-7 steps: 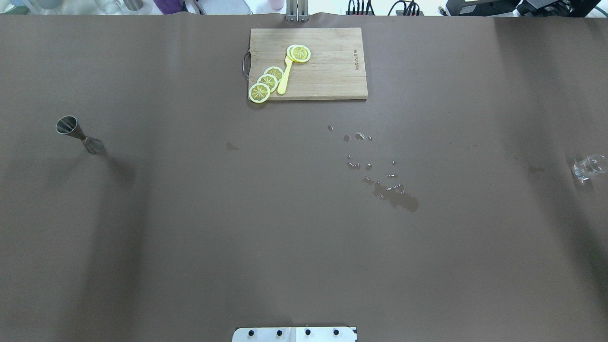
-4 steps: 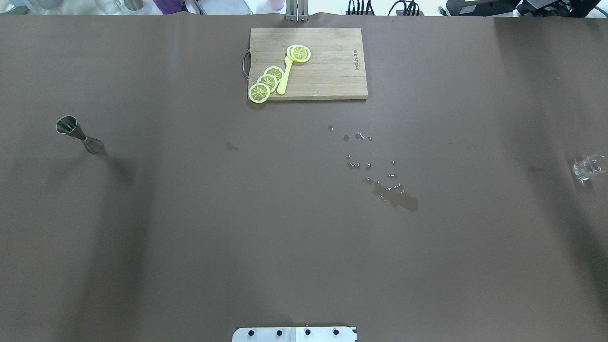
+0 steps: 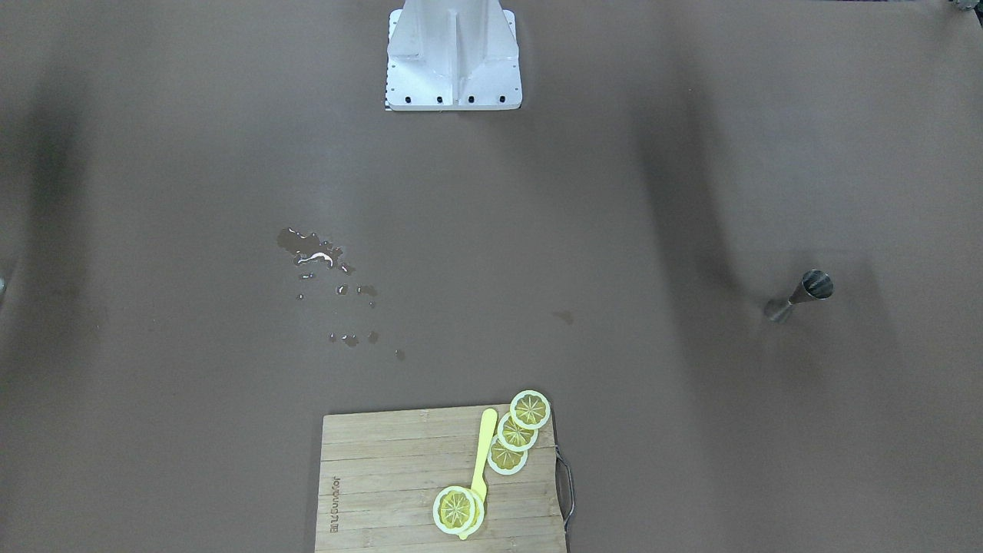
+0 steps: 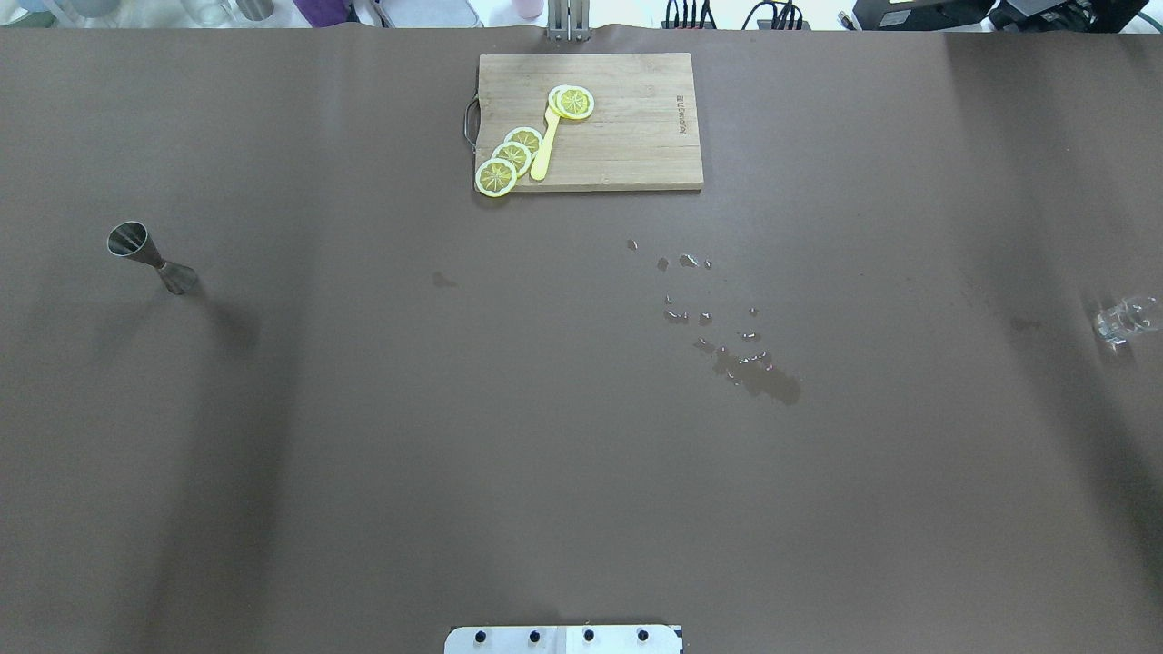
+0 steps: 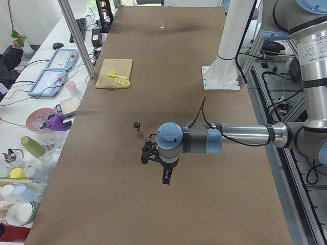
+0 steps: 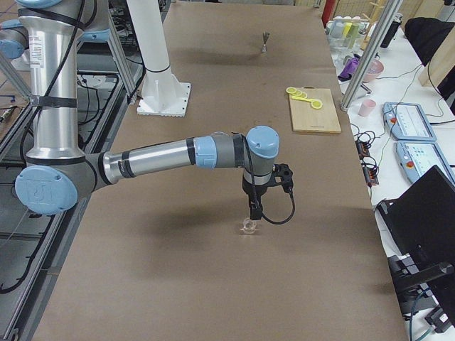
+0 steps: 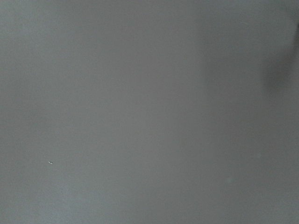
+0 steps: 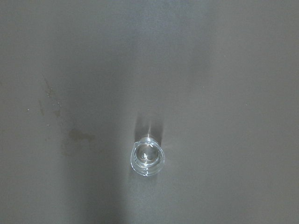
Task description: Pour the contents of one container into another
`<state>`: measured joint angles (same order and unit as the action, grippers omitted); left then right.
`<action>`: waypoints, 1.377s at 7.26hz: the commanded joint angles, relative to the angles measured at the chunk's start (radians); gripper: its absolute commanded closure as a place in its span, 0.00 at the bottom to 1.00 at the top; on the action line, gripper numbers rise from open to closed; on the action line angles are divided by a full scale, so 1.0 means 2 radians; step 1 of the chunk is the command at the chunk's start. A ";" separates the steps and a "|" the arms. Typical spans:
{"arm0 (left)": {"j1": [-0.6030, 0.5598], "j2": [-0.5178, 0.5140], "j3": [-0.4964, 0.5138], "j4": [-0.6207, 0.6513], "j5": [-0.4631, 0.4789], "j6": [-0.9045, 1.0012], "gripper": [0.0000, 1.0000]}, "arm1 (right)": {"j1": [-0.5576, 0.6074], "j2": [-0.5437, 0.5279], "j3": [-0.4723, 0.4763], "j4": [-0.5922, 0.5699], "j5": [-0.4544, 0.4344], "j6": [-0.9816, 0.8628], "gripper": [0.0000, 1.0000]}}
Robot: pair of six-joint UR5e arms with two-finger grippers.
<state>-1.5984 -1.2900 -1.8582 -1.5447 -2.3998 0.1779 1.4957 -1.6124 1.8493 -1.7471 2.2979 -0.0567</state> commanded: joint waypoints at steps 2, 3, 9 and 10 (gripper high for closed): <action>0.000 0.000 0.000 0.000 0.000 0.000 0.02 | 0.000 0.001 0.000 0.003 0.000 0.001 0.00; 0.000 0.000 0.000 0.000 0.000 0.000 0.02 | -0.001 0.001 0.000 0.003 0.000 0.001 0.00; 0.000 -0.011 0.003 0.001 0.000 -0.001 0.02 | -0.001 0.001 0.000 0.004 0.000 0.001 0.00; 0.000 -0.013 0.004 0.001 0.000 -0.001 0.02 | -0.002 0.002 0.000 0.005 0.000 0.001 0.00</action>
